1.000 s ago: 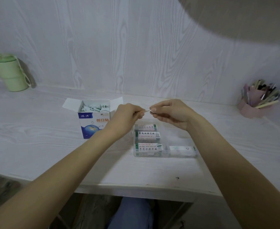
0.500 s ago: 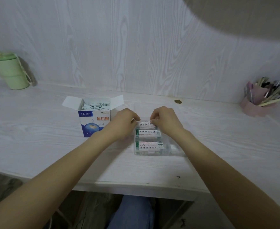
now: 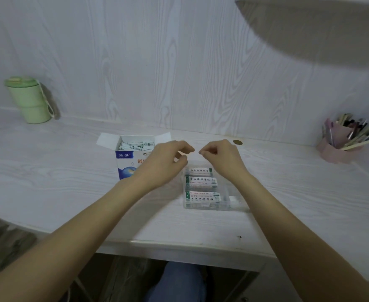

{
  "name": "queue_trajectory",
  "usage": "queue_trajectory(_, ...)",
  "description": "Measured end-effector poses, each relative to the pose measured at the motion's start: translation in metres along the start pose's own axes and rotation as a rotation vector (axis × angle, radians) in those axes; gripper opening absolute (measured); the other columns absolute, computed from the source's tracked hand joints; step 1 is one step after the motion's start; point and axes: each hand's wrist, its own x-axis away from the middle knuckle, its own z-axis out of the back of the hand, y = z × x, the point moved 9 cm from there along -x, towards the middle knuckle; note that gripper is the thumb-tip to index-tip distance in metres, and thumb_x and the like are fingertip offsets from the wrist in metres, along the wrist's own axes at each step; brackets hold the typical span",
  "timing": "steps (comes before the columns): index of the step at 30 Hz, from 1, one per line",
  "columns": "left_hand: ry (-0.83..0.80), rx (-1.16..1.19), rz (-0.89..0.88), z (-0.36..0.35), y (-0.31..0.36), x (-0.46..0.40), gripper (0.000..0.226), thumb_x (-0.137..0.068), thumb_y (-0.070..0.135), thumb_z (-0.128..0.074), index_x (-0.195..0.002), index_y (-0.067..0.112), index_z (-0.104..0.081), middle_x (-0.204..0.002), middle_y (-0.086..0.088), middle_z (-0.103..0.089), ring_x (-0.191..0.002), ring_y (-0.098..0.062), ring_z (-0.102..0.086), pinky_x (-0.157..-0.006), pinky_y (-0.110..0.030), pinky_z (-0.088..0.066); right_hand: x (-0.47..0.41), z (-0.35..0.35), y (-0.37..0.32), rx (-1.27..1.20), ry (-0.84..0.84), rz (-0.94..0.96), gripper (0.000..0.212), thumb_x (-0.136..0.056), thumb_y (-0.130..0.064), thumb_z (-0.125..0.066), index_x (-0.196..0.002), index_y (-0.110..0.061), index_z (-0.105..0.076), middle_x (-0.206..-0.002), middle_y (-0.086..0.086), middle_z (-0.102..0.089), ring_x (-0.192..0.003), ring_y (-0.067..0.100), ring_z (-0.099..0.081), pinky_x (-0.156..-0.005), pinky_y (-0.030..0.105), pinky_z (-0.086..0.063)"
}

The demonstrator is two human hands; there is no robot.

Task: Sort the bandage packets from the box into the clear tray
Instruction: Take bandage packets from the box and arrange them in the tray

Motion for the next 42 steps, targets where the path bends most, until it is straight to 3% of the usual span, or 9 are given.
queue_trajectory(5, 0.221, -0.053, -0.013, 0.064, -0.011, 0.011, 0.024, -0.090, 0.015, -0.056, -0.113, 0.018, -0.064, -0.110, 0.006, -0.063, -0.100, -0.008, -0.057, -0.087, -0.021, -0.045, 0.000, 0.006, -0.052, -0.120, 0.128, 0.154, 0.022, -0.089, -0.007, -0.054, -0.099, -0.014, -0.072, -0.094, -0.001, -0.069, -0.074, 0.004, -0.056, -0.064, -0.001, -0.038)
queue_trajectory(9, 0.037, -0.345, 0.103, 0.081, -0.061, 0.010, 0.056, -0.078, 0.035, -0.074, -0.128, 0.019, -0.055, -0.134, -0.002, -0.050, -0.124, -0.019, -0.042, -0.099, -0.030, -0.036, -0.007, -0.021, -0.102, -0.022, 0.031, 0.298, 0.021, -0.091, -0.009, -0.055, -0.104, -0.013, -0.070, -0.101, 0.000, -0.068, -0.086, 0.008, -0.059, -0.070, 0.003, -0.037)
queue_trajectory(13, -0.163, -0.451, 0.205, 0.079, -0.098, 0.012, 0.091, -0.067, 0.046, -0.080, -0.142, 0.015, -0.038, -0.142, -0.004, -0.043, -0.128, -0.022, -0.040, -0.103, -0.034, -0.037, -0.015, -0.056, -0.131, 0.105, -0.128, 0.334, 0.019, -0.091, -0.010, -0.057, -0.106, -0.009, -0.070, -0.103, 0.004, -0.066, -0.092, 0.013, -0.059, -0.077, 0.017, -0.041)
queue_trajectory(18, -0.133, -0.402, 0.154, 0.082, -0.103, 0.009, 0.083, -0.070, 0.029, -0.082, -0.140, 0.012, -0.039, -0.136, -0.004, -0.045, -0.119, -0.020, -0.048, -0.093, -0.025, -0.037, -0.028, -0.081, -0.138, 0.224, -0.237, 0.274, 0.015, -0.087, -0.004, -0.059, -0.094, -0.003, -0.072, -0.097, 0.008, -0.070, -0.080, 0.015, -0.058, -0.064, 0.020, -0.045)
queue_trajectory(21, -0.099, -0.355, 0.109, 0.082, -0.102, 0.013, 0.080, -0.068, 0.025, -0.083, -0.136, 0.013, -0.042, -0.131, -0.003, -0.047, -0.116, -0.019, -0.048, -0.091, -0.025, -0.038, -0.030, -0.081, -0.138, 0.323, -0.189, 0.265, 0.017, -0.086, 0.000, -0.056, -0.093, -0.005, -0.070, -0.100, 0.009, -0.066, -0.089, 0.022, -0.061, -0.073, 0.030, -0.049)
queue_trajectory(28, -0.042, -0.351, 0.002, 0.081, -0.089, 0.027, 0.074, -0.068, 0.021, -0.082, -0.131, 0.013, -0.044, -0.128, 0.000, -0.047, -0.118, -0.018, -0.045, -0.096, -0.032, -0.040, -0.022, -0.080, -0.142, 0.634, -0.048, 0.321, 0.015, -0.085, -0.001, -0.060, -0.099, -0.005, -0.065, -0.108, 0.012, -0.053, -0.101, 0.028, -0.051, -0.067, 0.032, -0.040)
queue_trajectory(33, -0.001, -0.384, 0.010, 0.083, -0.083, 0.034, 0.074, -0.068, 0.022, -0.081, -0.131, 0.015, -0.043, -0.128, 0.001, -0.046, -0.116, -0.017, -0.044, -0.093, -0.034, -0.041, -0.016, -0.075, -0.144, 0.529, -0.066, 0.313, 0.005, -0.084, -0.005, -0.062, -0.085, -0.009, -0.066, -0.098, 0.008, -0.052, -0.095, 0.026, -0.053, -0.064, 0.032, -0.036)
queue_trajectory(36, 0.003, -0.405, 0.017, 0.083, -0.079, 0.037, 0.072, -0.069, 0.023, -0.081, -0.129, 0.016, -0.042, -0.127, 0.001, -0.046, -0.115, -0.017, -0.044, -0.091, -0.036, -0.043, -0.011, -0.067, -0.142, 0.474, -0.057, 0.297, 0.017, -0.083, -0.009, -0.064, -0.070, -0.017, -0.057, -0.082, 0.001, -0.053, -0.086, 0.023, -0.056, -0.055, 0.027, -0.031)
queue_trajectory(42, 0.013, -0.420, 0.008, 0.082, -0.075, 0.044, 0.074, -0.068, 0.027, -0.082, -0.129, 0.016, -0.042, -0.127, 0.001, -0.046, -0.115, -0.017, -0.044, -0.090, -0.036, -0.043, 0.005, -0.060, -0.147, 0.611, 0.062, 0.393, 0.006, -0.089, -0.011, -0.050, -0.087, -0.014, -0.055, -0.080, 0.007, -0.062, -0.079, 0.029, -0.057, -0.055, 0.030, -0.033)
